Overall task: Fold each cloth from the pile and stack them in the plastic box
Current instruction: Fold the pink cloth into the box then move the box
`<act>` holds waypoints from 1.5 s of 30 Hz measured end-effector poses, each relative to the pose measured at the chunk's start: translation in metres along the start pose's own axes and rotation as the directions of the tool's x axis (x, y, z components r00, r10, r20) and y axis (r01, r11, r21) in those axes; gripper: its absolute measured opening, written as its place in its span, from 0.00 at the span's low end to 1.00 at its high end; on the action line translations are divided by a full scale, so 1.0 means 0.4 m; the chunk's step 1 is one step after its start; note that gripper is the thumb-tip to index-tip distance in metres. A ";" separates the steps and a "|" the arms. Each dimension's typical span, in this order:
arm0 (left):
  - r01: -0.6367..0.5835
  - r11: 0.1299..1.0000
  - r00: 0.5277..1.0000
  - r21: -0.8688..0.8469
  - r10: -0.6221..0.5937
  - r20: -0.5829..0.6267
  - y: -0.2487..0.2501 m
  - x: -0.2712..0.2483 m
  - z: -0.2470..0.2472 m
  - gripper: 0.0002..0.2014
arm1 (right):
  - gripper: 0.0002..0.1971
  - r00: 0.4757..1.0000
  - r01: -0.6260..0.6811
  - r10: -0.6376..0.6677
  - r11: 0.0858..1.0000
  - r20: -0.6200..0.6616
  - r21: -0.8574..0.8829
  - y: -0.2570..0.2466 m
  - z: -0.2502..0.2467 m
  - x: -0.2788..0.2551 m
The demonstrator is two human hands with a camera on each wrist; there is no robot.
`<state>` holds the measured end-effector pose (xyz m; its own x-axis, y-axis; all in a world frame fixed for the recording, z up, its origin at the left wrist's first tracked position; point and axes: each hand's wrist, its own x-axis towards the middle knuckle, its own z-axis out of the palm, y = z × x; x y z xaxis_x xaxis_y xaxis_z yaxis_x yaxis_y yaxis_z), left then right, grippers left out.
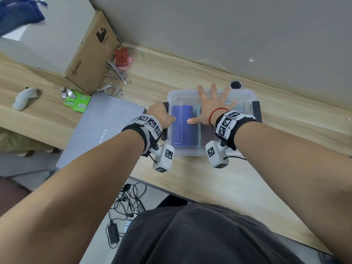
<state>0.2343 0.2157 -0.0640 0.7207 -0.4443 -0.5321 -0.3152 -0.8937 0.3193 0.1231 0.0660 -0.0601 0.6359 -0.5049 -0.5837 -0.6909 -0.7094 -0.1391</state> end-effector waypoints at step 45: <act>-0.177 0.972 0.984 0.155 0.178 0.010 0.146 0.374 -0.170 0.59 | 0.31 0.898 -0.332 0.436 0.753 -0.053 0.569 0.188 -0.092 0.189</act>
<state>0.3658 0.1015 -0.0716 0.6472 -0.5964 -0.4748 -0.5292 -0.7998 0.2833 0.1319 -0.0436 -0.0854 0.2883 -0.7887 -0.5430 -0.9266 -0.0868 -0.3659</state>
